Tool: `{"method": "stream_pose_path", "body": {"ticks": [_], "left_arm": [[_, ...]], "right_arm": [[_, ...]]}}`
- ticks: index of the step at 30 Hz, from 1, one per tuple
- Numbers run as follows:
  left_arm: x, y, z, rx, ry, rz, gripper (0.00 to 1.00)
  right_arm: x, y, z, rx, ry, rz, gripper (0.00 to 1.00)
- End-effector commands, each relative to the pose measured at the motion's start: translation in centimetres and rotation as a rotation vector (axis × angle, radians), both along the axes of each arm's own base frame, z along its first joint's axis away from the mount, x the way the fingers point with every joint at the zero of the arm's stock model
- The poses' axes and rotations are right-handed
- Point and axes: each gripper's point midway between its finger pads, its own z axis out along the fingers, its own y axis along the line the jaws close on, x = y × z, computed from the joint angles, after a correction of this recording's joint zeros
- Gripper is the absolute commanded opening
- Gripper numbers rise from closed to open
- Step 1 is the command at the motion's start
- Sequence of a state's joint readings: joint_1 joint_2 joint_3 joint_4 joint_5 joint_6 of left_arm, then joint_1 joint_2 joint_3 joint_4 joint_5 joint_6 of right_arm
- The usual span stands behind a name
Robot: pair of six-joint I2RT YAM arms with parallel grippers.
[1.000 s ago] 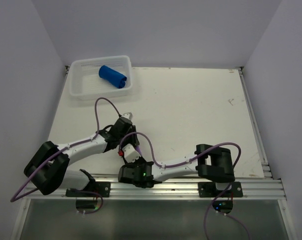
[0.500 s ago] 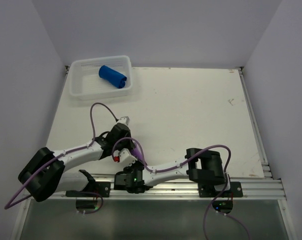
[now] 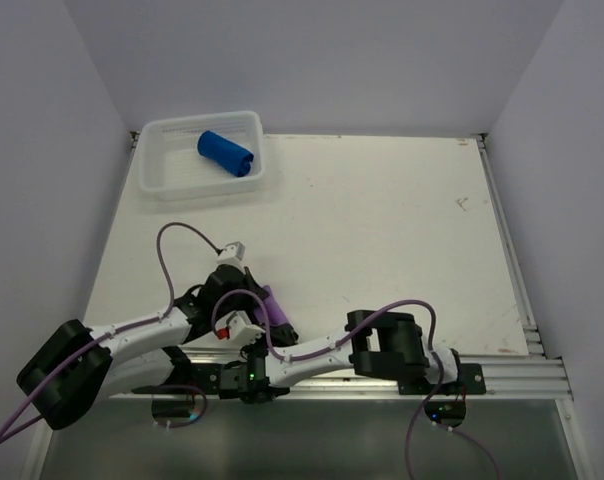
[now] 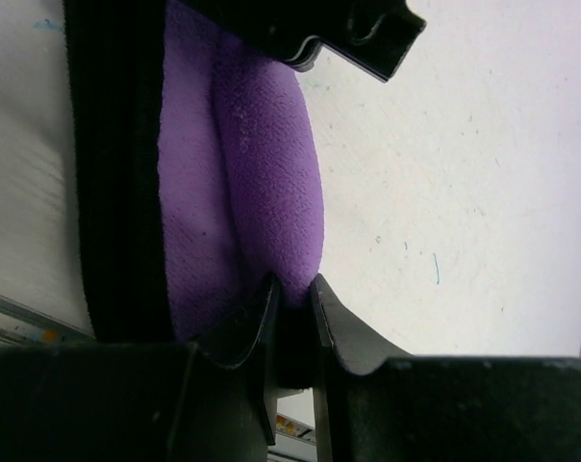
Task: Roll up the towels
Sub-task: Roll the towel
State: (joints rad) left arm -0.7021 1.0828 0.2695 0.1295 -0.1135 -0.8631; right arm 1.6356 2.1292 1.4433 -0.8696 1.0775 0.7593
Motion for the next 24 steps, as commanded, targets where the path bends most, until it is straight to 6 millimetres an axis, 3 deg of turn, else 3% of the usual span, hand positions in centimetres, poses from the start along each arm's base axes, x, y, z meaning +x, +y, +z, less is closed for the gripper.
{"method": "stream_pose_path", "body": {"ticks": [1,5,9,13,17,24], "left_arm": [[3.0,1.1,1.9,-0.008,-0.154,0.117,0.0],[3.9,0.5,3.3,-0.055,-0.233,0.104,0.0],[3.5,-0.5,3.6,-0.14,-0.287,0.066,0.0],[2.2,-0.3,2.4,-0.196,-0.269,0.058,0.0],[1.5,0.9,0.0,-0.133,-0.18,0.098,0.0],[0.4,1.2,-1.1,-0.156,-0.15,0.101,0.0]], "right_arm": [[-0.7,-0.7,0.9,-0.114,-0.061,0.038,0.0],[-1.2,-0.1,0.2,-0.157,-0.049,0.085,0.0],[-1.8,0.4,-0.2,-0.175,-0.031,0.131,0.0],[-2.3,0.8,-0.5,-0.187,-0.017,0.165,0.11],[-3.0,1.0,-1.1,-0.171,0.025,0.202,0.15],[-4.5,1.8,0.2,0.011,0.139,0.26,0.28]]}}
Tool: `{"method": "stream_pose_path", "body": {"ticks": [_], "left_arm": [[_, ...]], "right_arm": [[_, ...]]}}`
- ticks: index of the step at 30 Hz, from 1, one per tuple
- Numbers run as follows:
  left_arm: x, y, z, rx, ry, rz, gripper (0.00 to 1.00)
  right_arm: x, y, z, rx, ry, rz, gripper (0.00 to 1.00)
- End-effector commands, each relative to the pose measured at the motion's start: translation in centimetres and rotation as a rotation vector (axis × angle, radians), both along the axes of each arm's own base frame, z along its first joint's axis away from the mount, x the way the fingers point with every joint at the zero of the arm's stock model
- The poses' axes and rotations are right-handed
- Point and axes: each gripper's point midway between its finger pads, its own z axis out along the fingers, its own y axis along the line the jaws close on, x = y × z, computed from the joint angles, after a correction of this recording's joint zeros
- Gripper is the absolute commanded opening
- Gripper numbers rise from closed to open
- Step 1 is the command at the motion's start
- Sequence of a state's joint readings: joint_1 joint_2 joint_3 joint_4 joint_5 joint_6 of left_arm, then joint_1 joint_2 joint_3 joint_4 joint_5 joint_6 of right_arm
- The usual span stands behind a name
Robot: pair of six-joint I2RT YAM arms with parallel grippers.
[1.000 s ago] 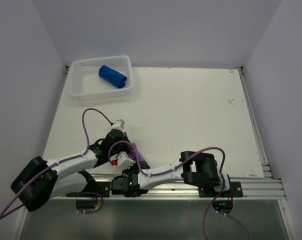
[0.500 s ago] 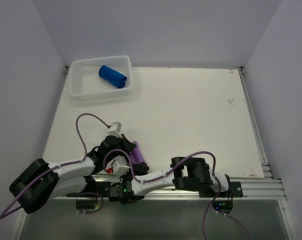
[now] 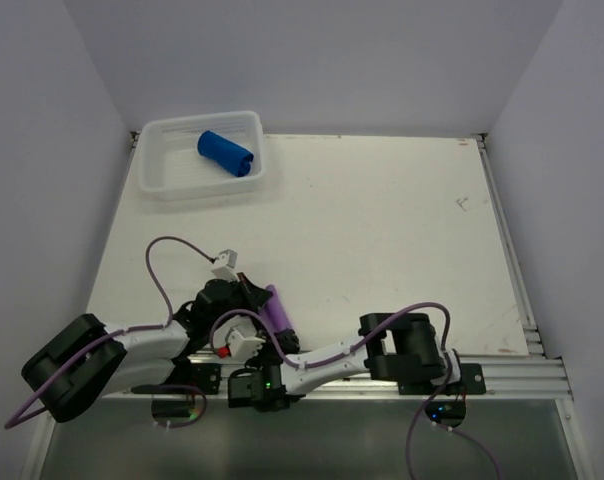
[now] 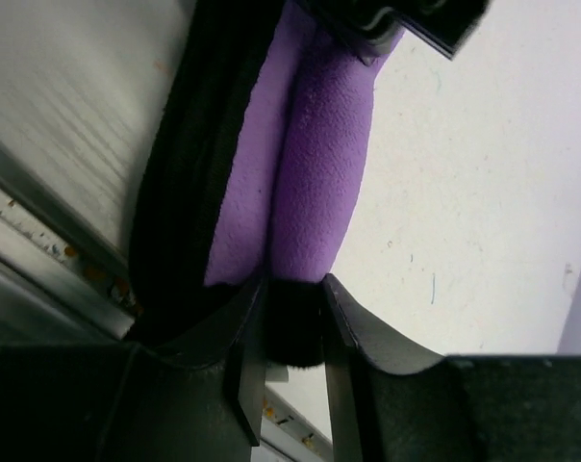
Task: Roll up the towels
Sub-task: Roll the towel
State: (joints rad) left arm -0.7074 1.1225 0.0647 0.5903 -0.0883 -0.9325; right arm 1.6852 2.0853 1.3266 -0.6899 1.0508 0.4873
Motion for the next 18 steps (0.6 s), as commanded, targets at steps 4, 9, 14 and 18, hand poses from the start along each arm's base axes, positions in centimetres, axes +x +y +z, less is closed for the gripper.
{"method": "stream_pose_path", "body": {"ticks": [4,9,14,18], "left_arm": [[-0.1,2.4,-1.8,0.034,-0.014,0.085,0.0],[-0.1,2.5,-2.1,0.037,-0.006,0.088,0.0],[-0.2,2.4,-2.2,0.037,-0.005,0.085,0.0],[-0.3,2.6,-2.1,0.031,-0.015,0.089,0.0]], "right_arm": [[-3.6,2.1,3.3,0.264,0.222,0.091,0.36],[-4.0,1.6,5.5,0.421,0.311,0.092,0.4],[-3.8,0.6,6.1,0.601,0.438,0.062,0.4],[-1.1,-0.3,7.3,0.79,0.537,-0.026,0.4]]}}
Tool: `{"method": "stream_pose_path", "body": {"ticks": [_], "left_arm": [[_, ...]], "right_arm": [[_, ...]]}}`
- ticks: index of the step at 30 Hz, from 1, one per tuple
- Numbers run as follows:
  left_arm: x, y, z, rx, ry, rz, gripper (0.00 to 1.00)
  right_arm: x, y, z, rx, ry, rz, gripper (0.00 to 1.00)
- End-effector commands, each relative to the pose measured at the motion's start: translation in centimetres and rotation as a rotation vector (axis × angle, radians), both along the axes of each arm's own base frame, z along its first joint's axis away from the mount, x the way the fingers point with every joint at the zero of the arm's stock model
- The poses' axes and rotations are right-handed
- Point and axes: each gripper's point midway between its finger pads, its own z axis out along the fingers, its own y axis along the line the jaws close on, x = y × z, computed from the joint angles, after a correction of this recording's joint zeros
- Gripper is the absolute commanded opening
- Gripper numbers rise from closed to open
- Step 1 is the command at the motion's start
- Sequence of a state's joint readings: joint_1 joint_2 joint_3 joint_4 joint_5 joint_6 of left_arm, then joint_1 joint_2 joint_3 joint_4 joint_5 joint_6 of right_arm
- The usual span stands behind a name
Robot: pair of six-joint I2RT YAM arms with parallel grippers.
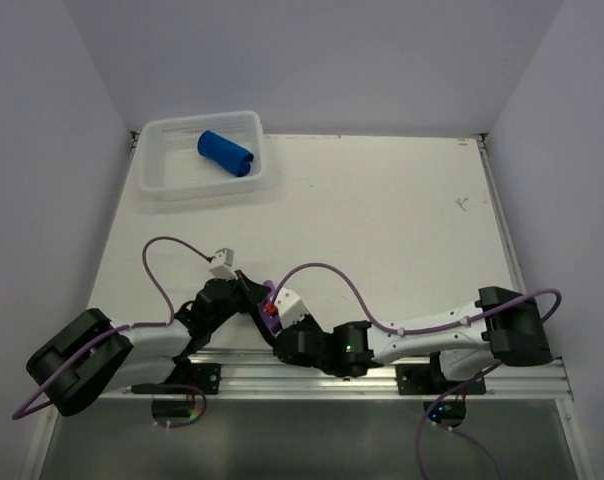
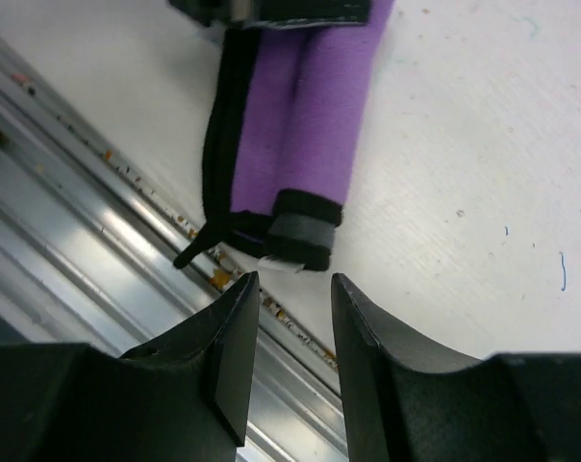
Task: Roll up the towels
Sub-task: Roll the towel
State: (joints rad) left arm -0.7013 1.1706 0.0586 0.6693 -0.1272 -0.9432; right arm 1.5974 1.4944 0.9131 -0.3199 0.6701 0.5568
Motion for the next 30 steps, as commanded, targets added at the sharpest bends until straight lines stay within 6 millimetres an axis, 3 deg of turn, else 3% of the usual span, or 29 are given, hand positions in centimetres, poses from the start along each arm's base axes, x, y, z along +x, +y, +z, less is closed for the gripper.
{"method": "stream_pose_path", "body": {"ticks": [1,3,4,10,16,22,30], "left_arm": [[-1.3,2.4,-2.2,0.041,0.007,0.045,0.0],[-1.3,2.4,-2.1,0.039,0.003,0.05,0.0],[-1.3,2.5,-2.1,0.039,0.004,0.052,0.0],[-1.3,2.4,-2.1,0.046,0.007,0.057,0.0],[-1.4,2.4,-2.1,0.047,0.004,0.057,0.0],[-1.5,2.4,-2.0,0.048,-0.001,0.057,0.0],[-1.5,2.4,-2.0,0.046,-0.002,0.056,0.0]], "right_arm": [[1.4,1.6,2.3,0.27,0.162,-0.065,0.39],[2.5,1.0,1.6,0.317,0.237,-0.098,0.39],[3.0,1.4,2.3,0.371,0.26,-0.104,0.39],[4.7,2.0,1.8,0.529,0.424,-0.163,0.41],[4.8,2.3,-1.5,0.505,0.501,-0.189,0.43],[5.1,1.0,-4.4,0.443,0.485,-0.24,0.45],[4.7,0.8,-6.6,0.394,0.503,-0.24,0.48]]}}
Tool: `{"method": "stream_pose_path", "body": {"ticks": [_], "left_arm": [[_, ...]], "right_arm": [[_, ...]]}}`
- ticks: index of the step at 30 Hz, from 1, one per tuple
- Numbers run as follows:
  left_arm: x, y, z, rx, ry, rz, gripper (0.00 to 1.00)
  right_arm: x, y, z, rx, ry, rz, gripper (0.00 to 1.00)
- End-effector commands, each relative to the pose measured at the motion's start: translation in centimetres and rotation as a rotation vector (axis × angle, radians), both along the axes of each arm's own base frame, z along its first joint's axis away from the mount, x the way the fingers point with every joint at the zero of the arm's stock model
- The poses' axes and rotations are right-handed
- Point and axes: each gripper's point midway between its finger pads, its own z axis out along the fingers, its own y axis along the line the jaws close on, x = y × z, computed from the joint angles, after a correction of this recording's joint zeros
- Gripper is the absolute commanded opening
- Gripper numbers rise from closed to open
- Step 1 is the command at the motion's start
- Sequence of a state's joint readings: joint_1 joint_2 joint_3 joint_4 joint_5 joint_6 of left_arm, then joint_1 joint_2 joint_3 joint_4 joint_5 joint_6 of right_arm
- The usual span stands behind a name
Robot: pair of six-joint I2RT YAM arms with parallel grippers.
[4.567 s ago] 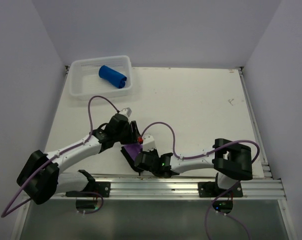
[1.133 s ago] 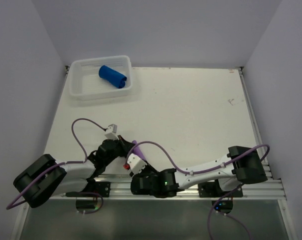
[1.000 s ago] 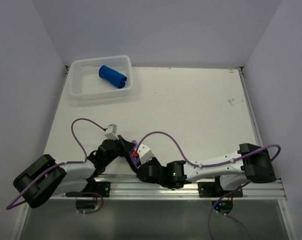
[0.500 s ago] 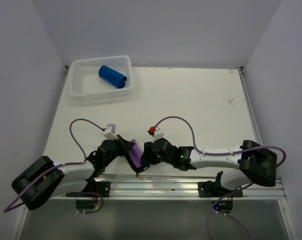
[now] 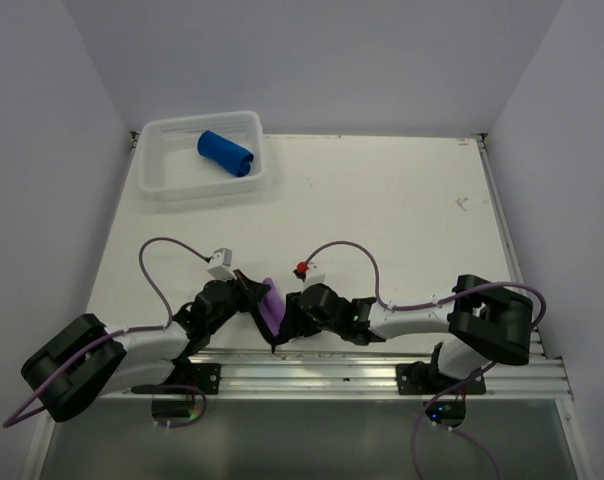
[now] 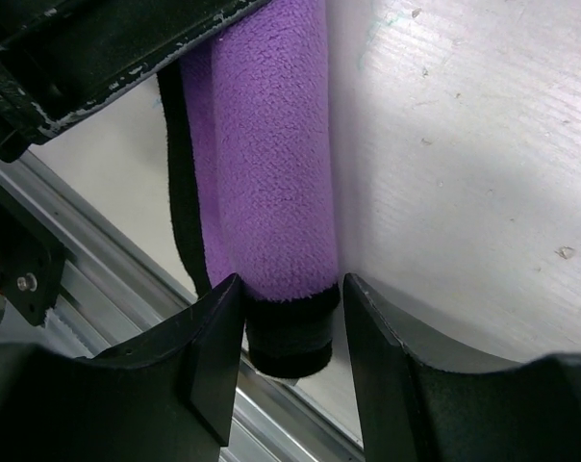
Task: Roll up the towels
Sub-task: Roll the towel
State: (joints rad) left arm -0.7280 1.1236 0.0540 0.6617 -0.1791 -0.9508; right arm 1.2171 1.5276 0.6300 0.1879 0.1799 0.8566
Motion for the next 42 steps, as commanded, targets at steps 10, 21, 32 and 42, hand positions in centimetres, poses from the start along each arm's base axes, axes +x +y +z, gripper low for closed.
{"method": "stream_pose_path", "body": {"ticks": [10,21,32,42], "left_arm": [[-1.7,2.4,-3.0,0.059,0.036,0.033,0.0],[-0.6,1.9,0.5,0.088,0.075,0.062,0.43],[-1.1,0.5,3.8,0.037,0.217,0.054,0.46],[-1.1,-3.5,6.2,-0.135,0.256,-0.059,0.37]], "right_arm": [[-0.3,0.7,-0.8,-0.013,0.001,0.048,0.17],[0.5,-0.2,-0.3,-0.099,-0.063,0.006,0.0],[0.0,0.0,1.3,-0.233,-0.24,-0.015,0.0],[0.6,-0.6,2.2,-0.45,-0.389,-0.099,0.0]]}}
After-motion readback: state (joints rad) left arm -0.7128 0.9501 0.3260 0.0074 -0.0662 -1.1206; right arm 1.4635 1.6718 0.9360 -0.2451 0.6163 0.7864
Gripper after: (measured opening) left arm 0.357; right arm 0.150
